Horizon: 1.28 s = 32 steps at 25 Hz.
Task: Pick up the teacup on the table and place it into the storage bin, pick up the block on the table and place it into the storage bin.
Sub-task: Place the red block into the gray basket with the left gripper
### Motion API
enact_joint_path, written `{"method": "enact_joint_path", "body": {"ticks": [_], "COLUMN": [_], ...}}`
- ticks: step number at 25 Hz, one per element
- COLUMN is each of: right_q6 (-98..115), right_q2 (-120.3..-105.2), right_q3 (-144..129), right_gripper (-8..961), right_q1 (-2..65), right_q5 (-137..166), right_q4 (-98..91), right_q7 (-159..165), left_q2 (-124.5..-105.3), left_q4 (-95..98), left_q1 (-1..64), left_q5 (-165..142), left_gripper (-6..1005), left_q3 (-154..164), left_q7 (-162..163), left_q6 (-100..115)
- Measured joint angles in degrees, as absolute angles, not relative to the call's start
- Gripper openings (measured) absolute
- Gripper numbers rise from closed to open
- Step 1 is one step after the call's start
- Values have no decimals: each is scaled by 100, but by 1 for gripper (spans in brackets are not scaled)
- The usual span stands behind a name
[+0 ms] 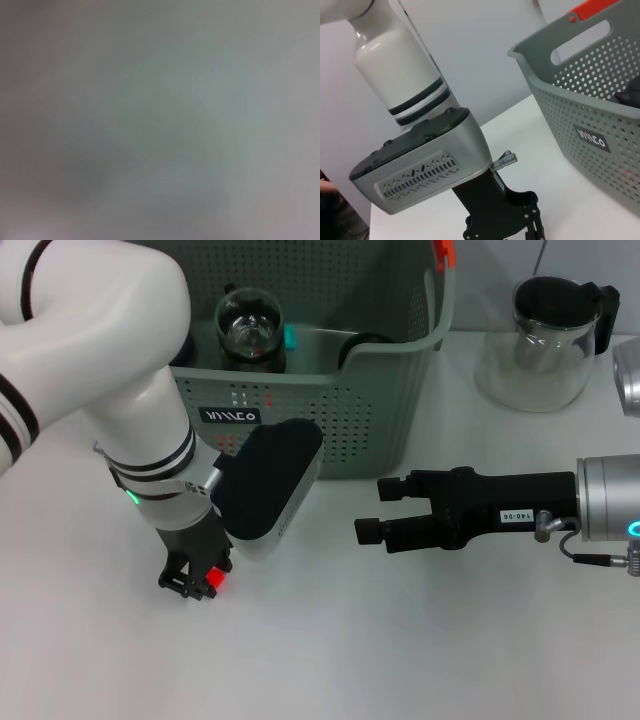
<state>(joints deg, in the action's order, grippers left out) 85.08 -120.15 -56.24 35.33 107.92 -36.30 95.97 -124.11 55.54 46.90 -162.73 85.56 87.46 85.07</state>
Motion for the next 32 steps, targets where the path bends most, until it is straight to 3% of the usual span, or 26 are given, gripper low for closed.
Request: {"method": "enact_joint_path", "body": {"ticks": [17, 32], "right_q6": [8508, 8508], "right_q2": [-12014, -12006], "right_q3": [-5625, -5624], "right_gripper": [936, 936], "right_q1": [3533, 3542], "right_q5": [10793, 10793], "right_q4": [-3639, -3657], "right_q7": [9562, 9562], "left_q2": [-12411, -12404], "left_q4": [5545, 5615], "left_q1": [4748, 4764], "left_q5": [-16287, -16353], "left_gripper": [139, 120], "left_q3": [8544, 8543], "left_q7": [8798, 9004], "left_q6": [8552, 8588]}}
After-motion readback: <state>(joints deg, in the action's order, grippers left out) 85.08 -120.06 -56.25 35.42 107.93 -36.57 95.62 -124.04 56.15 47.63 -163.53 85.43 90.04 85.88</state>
